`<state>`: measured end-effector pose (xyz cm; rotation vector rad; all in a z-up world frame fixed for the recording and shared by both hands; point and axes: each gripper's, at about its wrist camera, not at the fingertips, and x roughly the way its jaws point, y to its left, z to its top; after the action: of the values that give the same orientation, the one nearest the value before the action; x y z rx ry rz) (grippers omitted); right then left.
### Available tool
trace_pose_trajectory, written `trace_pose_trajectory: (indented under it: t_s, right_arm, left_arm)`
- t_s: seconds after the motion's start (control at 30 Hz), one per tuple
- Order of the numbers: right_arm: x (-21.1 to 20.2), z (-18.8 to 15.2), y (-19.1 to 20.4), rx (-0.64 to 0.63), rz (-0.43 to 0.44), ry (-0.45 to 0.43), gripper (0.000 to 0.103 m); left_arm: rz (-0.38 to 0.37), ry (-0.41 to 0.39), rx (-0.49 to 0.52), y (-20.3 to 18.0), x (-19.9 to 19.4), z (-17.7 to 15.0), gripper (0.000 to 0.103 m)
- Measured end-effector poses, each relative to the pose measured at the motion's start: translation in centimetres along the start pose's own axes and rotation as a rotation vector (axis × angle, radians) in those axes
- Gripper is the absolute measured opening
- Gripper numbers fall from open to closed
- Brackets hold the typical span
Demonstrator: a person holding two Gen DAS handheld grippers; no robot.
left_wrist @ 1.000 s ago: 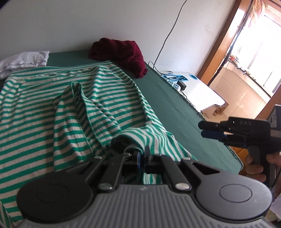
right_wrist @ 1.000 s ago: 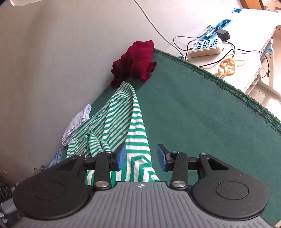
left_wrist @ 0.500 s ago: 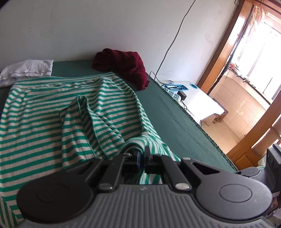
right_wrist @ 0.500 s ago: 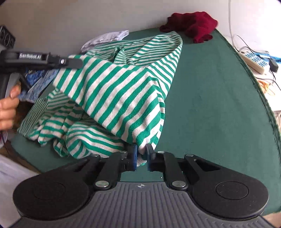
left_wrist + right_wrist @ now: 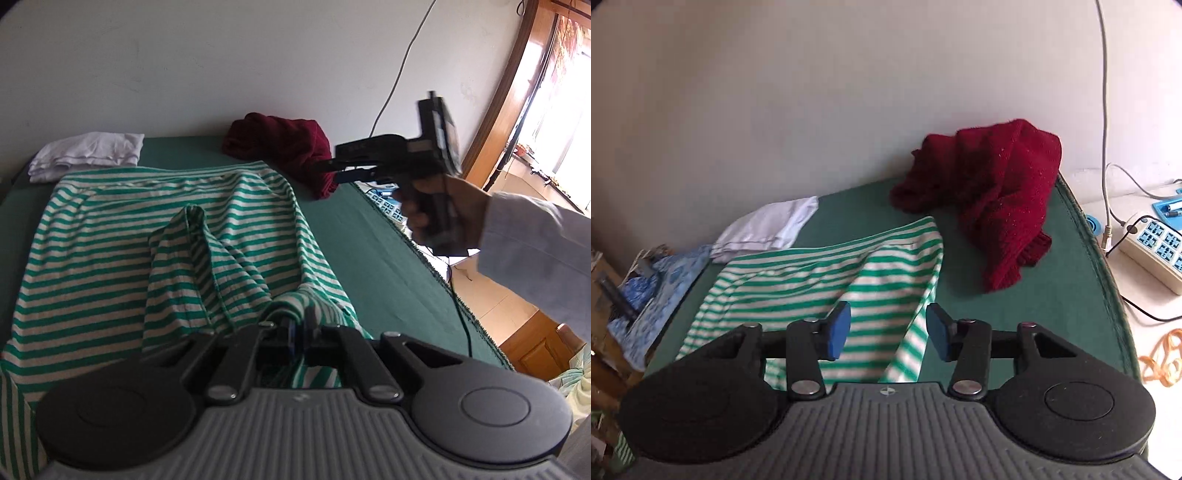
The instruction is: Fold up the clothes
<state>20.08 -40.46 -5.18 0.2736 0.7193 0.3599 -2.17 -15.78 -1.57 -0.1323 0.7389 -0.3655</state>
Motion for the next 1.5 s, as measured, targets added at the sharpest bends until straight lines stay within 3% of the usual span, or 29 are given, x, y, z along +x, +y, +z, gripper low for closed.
trace_pose_trajectory:
  t_s: [0.1, 0.23, 0.3, 0.47, 0.5, 0.77, 0.93, 1.07, 1.2, 1.33, 1.43, 1.5]
  right_arm:
    - [6.2, 2.4, -1.3, 0.059, -0.043, 0.023, 0.046]
    - [11.1, 3.4, -2.4, 0.118, -0.078, 0.064, 0.041]
    - [12.0, 3.3, -2.3, 0.105, -0.109, 0.069, 0.034]
    - [13.5, 3.4, -2.5, 0.105, -0.143, 0.063, 0.005]
    - [13.7, 3.5, -2.5, 0.111, -0.145, 0.064, 0.005]
    - [13.6, 5.8, 0.7, 0.162, -0.005, 0.034, 0.004]
    - [15.8, 5.6, 4.9, 0.072, 0.039, 0.07, 0.004]
    - [18.0, 4.2, 7.3, 0.017, 0.057, 0.117, 0.004]
    - [17.4, 3.7, 7.8, -0.023, -0.007, 0.064, 0.007]
    - [16.5, 4.4, 6.6, -0.035, -0.104, 0.004, 0.041]
    - [17.0, 4.7, 6.1, -0.054, -0.111, 0.02, 0.038]
    - [16.6, 4.7, 6.5, -0.07, -0.152, -0.021, 0.036]
  left_arm:
    - [0.05, 0.01, 0.005, -0.9, -0.1, -0.4, 0.0]
    - [0.09, 0.004, 0.015, -2.1, 0.1, -0.7, 0.0]
    - [0.096, -0.002, 0.017, -2.4, 0.2, -0.7, 0.0]
    - [0.13, -0.018, 0.023, -2.5, 0.3, -0.3, 0.0]
    - [0.137, -0.026, 0.022, -2.4, 0.1, -0.1, 0.0]
    - [0.184, -0.106, -0.007, -1.1, -4.4, 0.6, 0.0]
    - [0.249, -0.059, -0.001, -0.6, -5.8, -1.0, 0.0]
    - [0.258, -0.019, -0.033, -0.1, -5.6, -2.5, 0.0]
    - [0.254, 0.004, -0.027, 0.0, -4.4, -3.4, 0.0]
    - [0.204, -0.014, -0.033, 0.2, -3.9, -3.2, 0.0]
    - [0.19, -0.019, -0.024, 0.3, -3.9, -2.7, 0.0]
    - [0.189, -0.016, -0.027, 0.7, -3.8, -2.3, 0.0]
